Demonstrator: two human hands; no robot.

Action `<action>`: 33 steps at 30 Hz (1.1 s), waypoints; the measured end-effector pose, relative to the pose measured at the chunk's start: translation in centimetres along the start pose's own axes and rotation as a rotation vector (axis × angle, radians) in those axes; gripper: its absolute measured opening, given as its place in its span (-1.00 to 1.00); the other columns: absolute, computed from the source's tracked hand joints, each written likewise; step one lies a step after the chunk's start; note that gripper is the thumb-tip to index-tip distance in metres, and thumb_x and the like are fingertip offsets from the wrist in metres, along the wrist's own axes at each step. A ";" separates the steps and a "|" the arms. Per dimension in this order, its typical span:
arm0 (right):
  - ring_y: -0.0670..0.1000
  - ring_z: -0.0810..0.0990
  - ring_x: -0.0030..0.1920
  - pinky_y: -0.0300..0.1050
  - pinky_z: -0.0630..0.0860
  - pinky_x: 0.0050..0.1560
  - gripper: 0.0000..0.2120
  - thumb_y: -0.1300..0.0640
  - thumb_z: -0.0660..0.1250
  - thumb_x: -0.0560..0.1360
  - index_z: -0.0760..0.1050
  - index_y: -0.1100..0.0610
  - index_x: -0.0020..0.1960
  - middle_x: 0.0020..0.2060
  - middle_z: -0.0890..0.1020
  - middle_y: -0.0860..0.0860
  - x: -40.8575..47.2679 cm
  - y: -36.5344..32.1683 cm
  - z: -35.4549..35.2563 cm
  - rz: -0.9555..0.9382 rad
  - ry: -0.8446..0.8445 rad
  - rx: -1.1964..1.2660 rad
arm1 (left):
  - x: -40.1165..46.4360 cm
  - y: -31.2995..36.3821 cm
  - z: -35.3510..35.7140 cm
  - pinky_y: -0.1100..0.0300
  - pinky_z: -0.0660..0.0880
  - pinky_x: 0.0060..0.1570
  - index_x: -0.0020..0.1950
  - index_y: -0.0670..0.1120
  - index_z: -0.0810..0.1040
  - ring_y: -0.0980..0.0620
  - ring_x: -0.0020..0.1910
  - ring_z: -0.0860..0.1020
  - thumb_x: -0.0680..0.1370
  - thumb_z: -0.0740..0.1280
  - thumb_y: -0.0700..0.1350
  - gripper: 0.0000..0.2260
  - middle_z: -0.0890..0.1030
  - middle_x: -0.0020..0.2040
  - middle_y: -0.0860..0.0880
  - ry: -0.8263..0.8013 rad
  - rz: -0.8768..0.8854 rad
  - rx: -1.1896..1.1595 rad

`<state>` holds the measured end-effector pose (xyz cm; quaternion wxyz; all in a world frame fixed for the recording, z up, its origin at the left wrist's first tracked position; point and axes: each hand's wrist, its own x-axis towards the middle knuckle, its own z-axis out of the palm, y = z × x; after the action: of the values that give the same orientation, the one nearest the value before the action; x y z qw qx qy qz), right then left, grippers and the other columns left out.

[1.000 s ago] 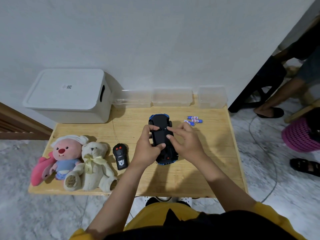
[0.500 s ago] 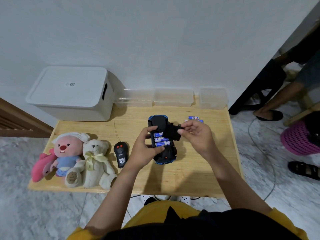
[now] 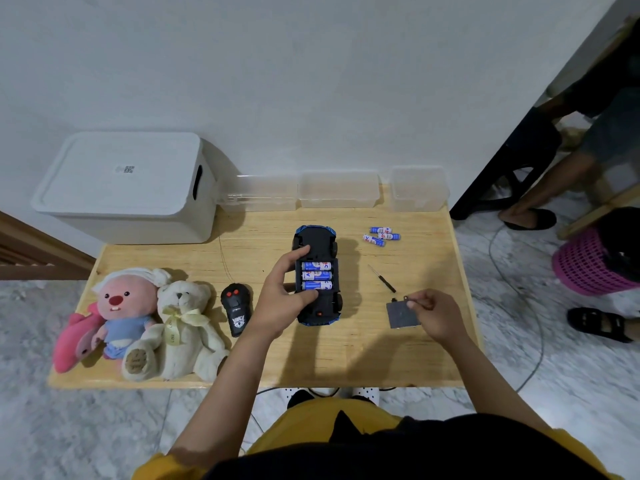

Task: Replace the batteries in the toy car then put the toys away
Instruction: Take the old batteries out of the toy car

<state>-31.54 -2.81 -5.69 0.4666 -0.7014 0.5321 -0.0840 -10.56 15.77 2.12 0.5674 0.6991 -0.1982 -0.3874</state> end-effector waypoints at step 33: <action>-0.02 0.56 -0.12 -0.21 0.51 -0.11 -0.85 0.29 0.26 0.49 0.54 0.18 0.03 -0.15 0.58 0.02 -2.3 -13.9 5.7 -0.159 -0.077 0.171 | 0.9 0.2 2.3 0.22 0.48 0.15 0.36 0.15 0.42 0.08 0.17 0.48 0.35 0.48 -0.29 -0.35 0.53 0.13 -0.03 0.098 0.215 0.238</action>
<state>-19.73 2.31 2.36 0.5365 -0.7020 0.4473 -0.1388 -11.77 13.60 1.90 0.5276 0.7543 -0.2884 -0.2636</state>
